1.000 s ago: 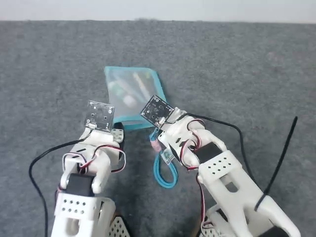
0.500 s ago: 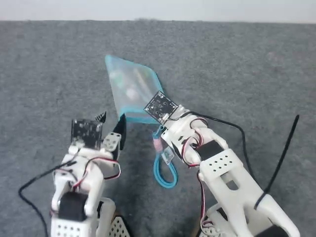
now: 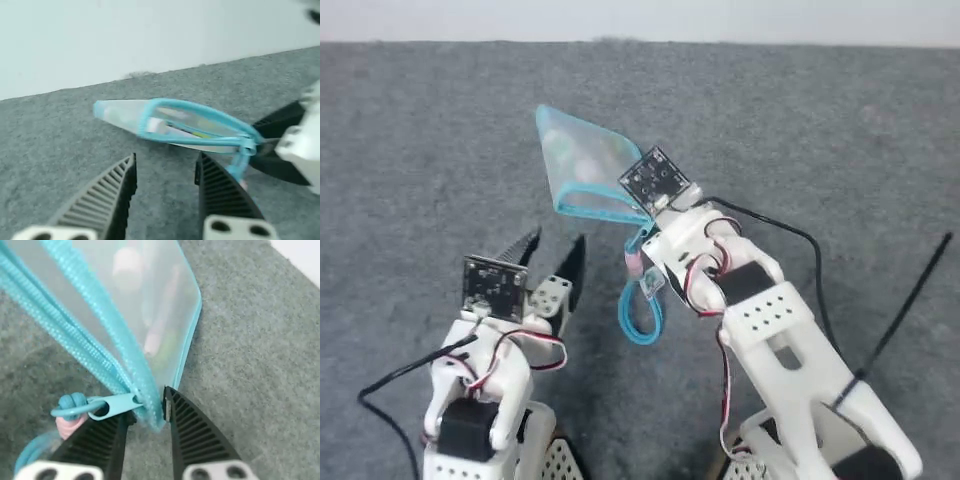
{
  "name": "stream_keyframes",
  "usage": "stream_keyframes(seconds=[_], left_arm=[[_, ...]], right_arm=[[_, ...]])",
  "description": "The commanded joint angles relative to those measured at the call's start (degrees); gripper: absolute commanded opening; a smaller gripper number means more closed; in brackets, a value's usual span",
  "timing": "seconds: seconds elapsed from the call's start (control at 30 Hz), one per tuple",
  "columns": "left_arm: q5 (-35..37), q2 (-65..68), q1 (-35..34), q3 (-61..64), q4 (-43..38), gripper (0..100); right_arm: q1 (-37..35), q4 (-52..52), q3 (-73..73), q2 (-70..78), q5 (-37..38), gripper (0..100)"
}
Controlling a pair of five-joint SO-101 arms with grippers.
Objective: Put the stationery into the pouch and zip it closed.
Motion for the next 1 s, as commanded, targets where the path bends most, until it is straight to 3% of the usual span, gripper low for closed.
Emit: stream_keyframes(seconds=[0.0, 0.3, 0.77, 0.97], left_arm=[[-0.35, 0.35, 7.21, 4.18, -2.73, 18], [-0.26, 0.35, 13.36, 10.59, -6.86, 18], [-0.26, 0.26, 13.45, 16.84, -14.33, 18], [-0.53, 0.18, 13.36, 16.92, -15.91, 10]], right_arm=[[0.92, 3.12, -6.24, 0.75, -2.37, 0.6], [-2.15, 11.21, -8.09, -4.09, -2.81, 0.6], [-8.57, 17.01, -3.08, -14.37, -2.29, 0.6], [-13.23, 14.29, 2.90, -16.40, 0.00, 0.6]])
